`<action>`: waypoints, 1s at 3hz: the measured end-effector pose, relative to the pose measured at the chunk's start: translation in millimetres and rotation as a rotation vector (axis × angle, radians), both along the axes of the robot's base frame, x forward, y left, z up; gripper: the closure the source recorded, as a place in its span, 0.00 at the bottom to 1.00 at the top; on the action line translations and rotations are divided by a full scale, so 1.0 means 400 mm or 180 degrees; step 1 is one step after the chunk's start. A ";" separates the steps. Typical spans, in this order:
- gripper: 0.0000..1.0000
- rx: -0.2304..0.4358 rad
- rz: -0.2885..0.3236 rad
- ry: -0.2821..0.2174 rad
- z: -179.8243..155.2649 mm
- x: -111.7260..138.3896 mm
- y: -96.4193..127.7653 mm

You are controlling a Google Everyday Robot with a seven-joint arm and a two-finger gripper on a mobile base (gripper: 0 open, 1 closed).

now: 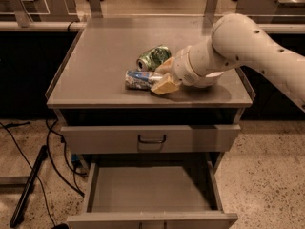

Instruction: Pick redbull can from middle drawer and place on counter

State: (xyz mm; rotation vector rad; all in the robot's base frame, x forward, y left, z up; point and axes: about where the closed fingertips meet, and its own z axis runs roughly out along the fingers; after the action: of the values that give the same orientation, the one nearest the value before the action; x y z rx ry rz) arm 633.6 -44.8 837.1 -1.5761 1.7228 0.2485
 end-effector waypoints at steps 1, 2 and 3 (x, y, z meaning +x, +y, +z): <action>0.74 0.0001 0.0001 0.0000 0.000 0.000 0.000; 0.50 0.0001 0.0000 0.0001 0.000 0.000 0.000; 0.20 -0.0004 -0.0067 0.0039 0.013 -0.004 -0.007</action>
Offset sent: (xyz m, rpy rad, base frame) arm 0.0001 0.0002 0.0000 0.0002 0.0000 0.0002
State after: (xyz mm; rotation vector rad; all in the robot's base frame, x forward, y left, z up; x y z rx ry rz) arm 631.8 -47.8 842.2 -1.5594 1.7484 0.2470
